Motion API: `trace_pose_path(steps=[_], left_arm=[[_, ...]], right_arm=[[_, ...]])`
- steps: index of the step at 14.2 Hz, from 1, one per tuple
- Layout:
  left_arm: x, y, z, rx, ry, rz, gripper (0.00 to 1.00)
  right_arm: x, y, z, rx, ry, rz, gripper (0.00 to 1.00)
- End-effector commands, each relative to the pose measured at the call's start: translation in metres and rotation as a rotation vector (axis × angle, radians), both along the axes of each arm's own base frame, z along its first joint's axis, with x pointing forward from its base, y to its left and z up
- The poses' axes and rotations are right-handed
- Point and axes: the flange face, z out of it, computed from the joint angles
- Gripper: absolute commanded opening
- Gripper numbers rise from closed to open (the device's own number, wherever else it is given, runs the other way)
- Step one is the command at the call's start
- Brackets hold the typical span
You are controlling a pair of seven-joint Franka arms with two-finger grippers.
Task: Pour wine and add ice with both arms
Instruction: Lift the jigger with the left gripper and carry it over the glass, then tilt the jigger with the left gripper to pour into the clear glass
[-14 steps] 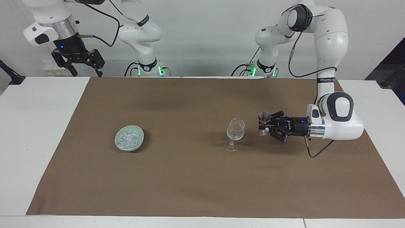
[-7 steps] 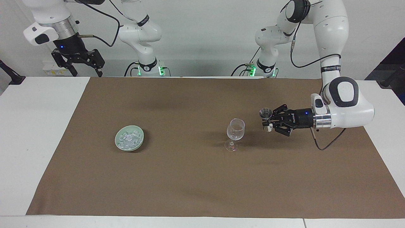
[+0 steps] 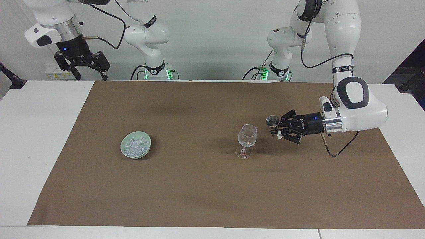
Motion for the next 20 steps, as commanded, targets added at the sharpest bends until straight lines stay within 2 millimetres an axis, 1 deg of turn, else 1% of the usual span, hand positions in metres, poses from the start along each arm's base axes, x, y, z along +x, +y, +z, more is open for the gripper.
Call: trace_pose_path(steps=[1, 2, 3, 4, 6, 10, 11, 14, 15, 16, 18, 20], left_arm=[[-0.013, -0.003, 0.014, 0.064, 0.015, 0.029, 0.0], [-0.015, -0.009, 0.014, 0.071, 0.019, 0.021, 0.0], [-0.014, -0.008, 0.014, 0.086, 0.024, 0.029, 0.0], [-0.015, -0.017, 0.014, 0.099, 0.028, 0.026, 0.0], [-0.016, -0.026, 0.012, 0.122, 0.029, 0.019, 0.0], [-0.017, -0.027, 0.015, 0.184, 0.03, 0.009, 0.0], [-0.018, -0.027, 0.019, 0.2, 0.037, 0.012, 0.0], [-0.022, -0.036, 0.023, 0.228, 0.062, 0.014, 0.0], [-0.023, -0.044, 0.024, 0.23, 0.059, 0.006, 0.0], [-0.023, -0.041, 0.023, 0.241, 0.063, 0.011, 0.0], [-0.022, -0.045, 0.029, 0.282, 0.077, 0.018, 0.0], [-0.021, -0.041, 0.032, 0.294, 0.078, 0.029, 0.0]], right_arm=[[-0.005, 0.002, 0.002, 0.021, -0.001, -0.018, 1.0], [-0.005, 0.002, 0.003, 0.021, -0.003, -0.018, 1.0], [-0.005, 0.002, 0.002, 0.021, -0.001, -0.018, 1.0], [-0.005, 0.002, 0.002, 0.021, -0.001, -0.018, 1.0], [-0.005, 0.002, 0.003, 0.021, -0.003, -0.018, 1.0], [-0.005, 0.002, 0.002, 0.021, -0.001, -0.018, 1.0], [-0.005, 0.002, 0.003, 0.021, -0.003, -0.018, 1.0], [-0.005, 0.002, 0.003, 0.021, -0.003, -0.018, 1.0], [-0.005, 0.002, 0.002, 0.021, -0.001, -0.018, 1.0], [-0.005, 0.002, 0.002, 0.021, -0.001, -0.018, 1.0], [-0.005, 0.002, 0.002, 0.021, -0.001, -0.018, 1.0], [-0.005, 0.002, 0.002, 0.021, -0.001, -0.018, 1.0]])
